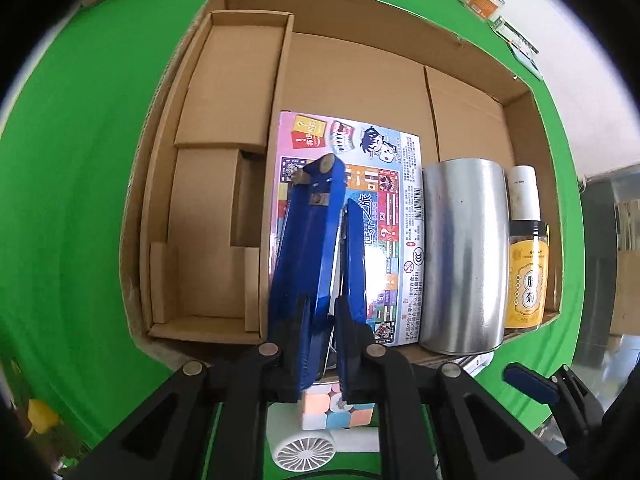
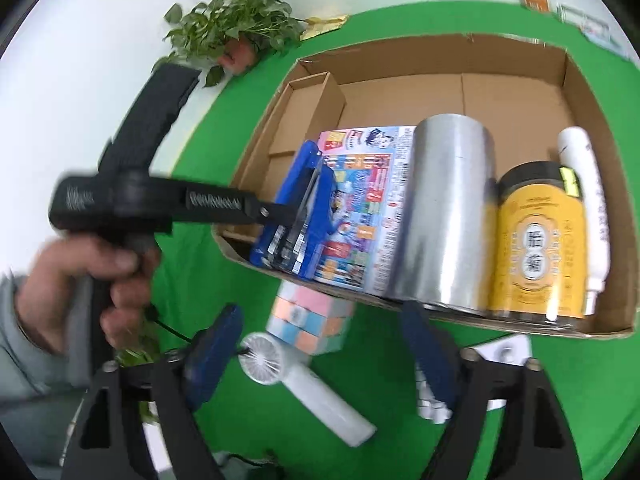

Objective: Organize rigid objects
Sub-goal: 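Move the right tool to the white handheld fan and grasp its handle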

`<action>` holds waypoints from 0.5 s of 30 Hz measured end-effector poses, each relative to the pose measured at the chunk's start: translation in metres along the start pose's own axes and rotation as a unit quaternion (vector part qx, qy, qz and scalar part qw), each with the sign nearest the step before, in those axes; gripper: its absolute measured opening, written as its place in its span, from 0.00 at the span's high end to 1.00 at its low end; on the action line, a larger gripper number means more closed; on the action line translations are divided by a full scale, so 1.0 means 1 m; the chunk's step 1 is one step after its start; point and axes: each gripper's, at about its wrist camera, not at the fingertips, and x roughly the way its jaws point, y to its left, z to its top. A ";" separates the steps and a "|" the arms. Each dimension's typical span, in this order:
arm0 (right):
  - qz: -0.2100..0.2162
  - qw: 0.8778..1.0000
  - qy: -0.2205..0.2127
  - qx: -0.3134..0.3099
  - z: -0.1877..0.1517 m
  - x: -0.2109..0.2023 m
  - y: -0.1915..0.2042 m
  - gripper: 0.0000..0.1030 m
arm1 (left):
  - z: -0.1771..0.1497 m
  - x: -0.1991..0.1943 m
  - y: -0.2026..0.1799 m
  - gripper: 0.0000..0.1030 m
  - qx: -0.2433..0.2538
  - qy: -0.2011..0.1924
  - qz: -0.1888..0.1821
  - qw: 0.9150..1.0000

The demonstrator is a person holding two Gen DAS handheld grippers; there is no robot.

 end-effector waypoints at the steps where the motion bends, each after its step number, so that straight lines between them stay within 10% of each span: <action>1: -0.004 1.000 -0.004 -0.016 -0.006 -0.002 0.002 0.10 | -0.001 0.000 0.000 0.86 0.003 0.000 0.003 1.000; 7: -0.019 0.992 0.025 -0.125 -0.055 0.015 0.018 0.04 | -0.016 -0.041 -0.006 0.83 0.045 -0.073 -0.005 0.996; 11: -0.029 0.987 0.041 -0.152 -0.074 0.038 0.026 0.04 | -0.040 -0.090 0.009 0.40 0.061 -0.139 0.024 0.988; 15: -0.038 0.978 0.066 -0.194 -0.086 0.064 0.034 0.22 | -0.063 -0.114 0.033 0.39 0.030 -0.151 0.028 0.988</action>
